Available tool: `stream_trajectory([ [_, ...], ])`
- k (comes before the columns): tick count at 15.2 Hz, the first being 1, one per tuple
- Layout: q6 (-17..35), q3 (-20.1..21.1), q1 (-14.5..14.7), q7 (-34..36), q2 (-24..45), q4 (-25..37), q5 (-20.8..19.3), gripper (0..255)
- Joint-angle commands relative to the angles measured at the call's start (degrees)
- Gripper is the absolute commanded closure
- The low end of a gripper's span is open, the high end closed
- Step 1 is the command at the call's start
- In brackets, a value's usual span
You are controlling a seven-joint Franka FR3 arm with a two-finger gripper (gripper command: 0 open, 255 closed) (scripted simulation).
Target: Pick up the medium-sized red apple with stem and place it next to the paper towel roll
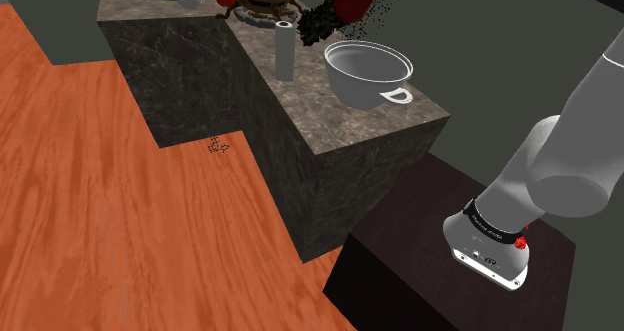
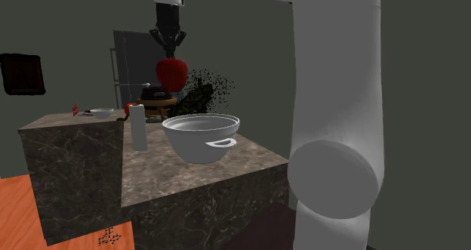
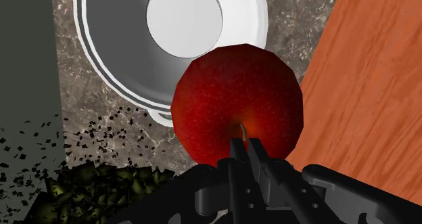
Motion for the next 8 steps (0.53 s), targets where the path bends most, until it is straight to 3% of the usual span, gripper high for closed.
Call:
stream_trajectory([
  [1, -0.9, 0.9, 1.2, 2.3, 1.7, 2.5, -0.1, 255],
  [6, -3.7, 2.9, 4.0, 7.3, 7.4, 10.5, 0.0, 255],
  [8, -1.6, 3.0, 4.2, 7.6, 6.3, 7.3, -0.4, 255],
])
